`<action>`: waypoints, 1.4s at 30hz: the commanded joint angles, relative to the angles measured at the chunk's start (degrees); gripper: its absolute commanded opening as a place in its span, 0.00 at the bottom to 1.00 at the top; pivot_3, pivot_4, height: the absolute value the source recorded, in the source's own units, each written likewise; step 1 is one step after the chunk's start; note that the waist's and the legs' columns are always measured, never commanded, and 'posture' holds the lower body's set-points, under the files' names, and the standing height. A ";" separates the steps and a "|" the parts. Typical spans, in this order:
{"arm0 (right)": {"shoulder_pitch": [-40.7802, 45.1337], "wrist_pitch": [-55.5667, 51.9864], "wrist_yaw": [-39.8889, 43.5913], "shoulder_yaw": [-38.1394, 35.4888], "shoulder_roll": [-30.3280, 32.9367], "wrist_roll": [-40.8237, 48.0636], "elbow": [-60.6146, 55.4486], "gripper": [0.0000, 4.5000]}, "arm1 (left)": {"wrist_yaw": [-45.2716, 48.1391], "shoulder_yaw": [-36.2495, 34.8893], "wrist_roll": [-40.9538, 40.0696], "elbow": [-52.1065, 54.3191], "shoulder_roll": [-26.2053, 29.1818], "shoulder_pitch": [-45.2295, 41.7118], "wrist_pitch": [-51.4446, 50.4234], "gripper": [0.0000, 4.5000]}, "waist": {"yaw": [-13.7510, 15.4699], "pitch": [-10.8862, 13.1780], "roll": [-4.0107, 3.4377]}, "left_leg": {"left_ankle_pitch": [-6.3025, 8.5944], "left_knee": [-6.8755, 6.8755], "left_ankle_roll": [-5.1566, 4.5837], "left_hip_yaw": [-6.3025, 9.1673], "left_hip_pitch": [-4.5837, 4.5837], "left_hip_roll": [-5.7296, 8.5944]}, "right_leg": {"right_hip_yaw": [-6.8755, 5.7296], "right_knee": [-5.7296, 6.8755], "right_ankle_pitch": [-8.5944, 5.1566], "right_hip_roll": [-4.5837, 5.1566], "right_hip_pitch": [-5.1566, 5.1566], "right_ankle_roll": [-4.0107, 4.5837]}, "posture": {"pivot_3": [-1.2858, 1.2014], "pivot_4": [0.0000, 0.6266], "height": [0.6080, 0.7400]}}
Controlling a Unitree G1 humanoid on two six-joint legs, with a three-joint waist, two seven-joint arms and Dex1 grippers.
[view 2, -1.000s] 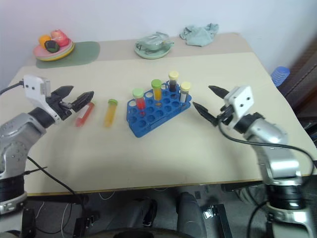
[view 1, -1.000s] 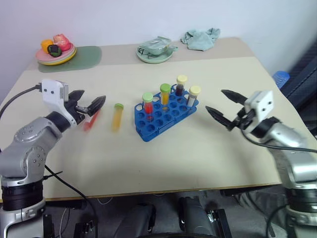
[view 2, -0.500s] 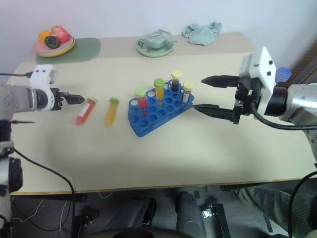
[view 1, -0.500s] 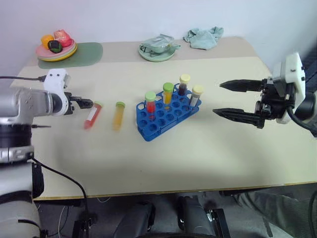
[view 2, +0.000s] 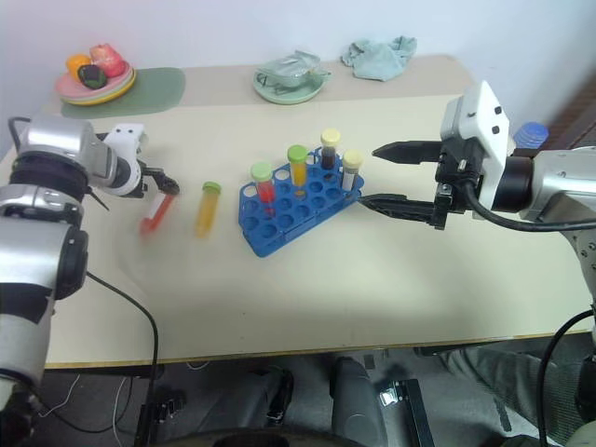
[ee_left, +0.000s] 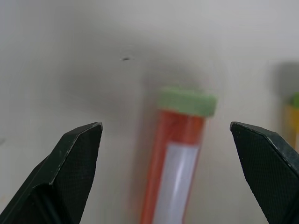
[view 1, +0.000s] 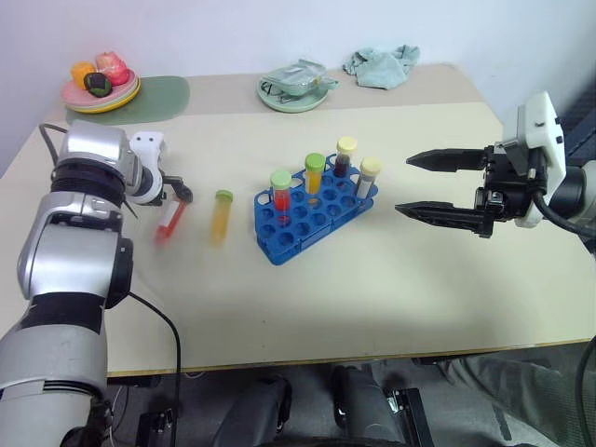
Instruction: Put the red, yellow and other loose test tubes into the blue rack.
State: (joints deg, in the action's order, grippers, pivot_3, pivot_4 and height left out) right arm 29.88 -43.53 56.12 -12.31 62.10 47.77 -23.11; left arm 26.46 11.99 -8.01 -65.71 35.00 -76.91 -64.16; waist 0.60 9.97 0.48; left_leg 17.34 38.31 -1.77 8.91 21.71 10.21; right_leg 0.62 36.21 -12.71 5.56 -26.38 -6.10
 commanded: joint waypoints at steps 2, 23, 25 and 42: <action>-0.76 -0.57 -0.14 -4.13 1.20 1.06 -2.52 0.83 | 1.11 0.21 5.08 -5.75 -0.90 -3.76 2.69 0.69 | 0.09 0.00 0.01 | 0.00 0.04 0.00 -0.02 0.11 0.00 | 0.02 0.04 0.00 0.00 -0.10 0.00 | 0.52 0.24 1.00; -19.35 -4.42 -9.73 -17.36 -4.45 4.56 -13.18 0.83 | 31.70 -27.89 -20.88 76.88 7.54 41.10 13.39 0.17 | -0.33 -0.04 -0.08 | 0.12 0.92 -0.24 -0.15 0.69 0.02 | 0.15 0.02 0.36 -0.04 -0.33 -0.23 | 0.52 0.24 1.00; -20.27 -4.40 -11.02 -17.86 -5.12 5.05 -13.71 0.83 | 33.41 -28.16 -21.29 83.40 6.79 47.71 20.77 0.17 | 0.20 -0.04 -0.12 | 0.11 0.95 -0.20 -0.19 0.52 0.00 | 0.16 0.00 0.46 -0.06 -0.15 -0.21 | 0.52 0.24 1.00; -27.07 -5.81 -20.01 -24.35 -5.54 11.59 -21.32 0.83 | 36.55 -16.14 -22.96 72.00 -10.39 44.95 44.01 0.17 | 1.84 -0.05 -0.13 | 0.32 0.76 -0.53 -0.42 -0.33 -0.09 | 0.22 -0.71 0.58 -0.11 0.90 -0.34 | 0.52 0.24 1.00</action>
State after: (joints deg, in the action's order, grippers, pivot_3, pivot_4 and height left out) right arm 3.05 -49.31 37.34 -33.75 56.52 57.69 -42.42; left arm 61.73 -4.34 -30.23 6.52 24.32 -30.39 -21.94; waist 2.44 9.92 0.35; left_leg 17.65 39.08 -2.30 8.49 21.39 10.12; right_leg 0.84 35.50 -12.12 5.44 -25.47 -6.45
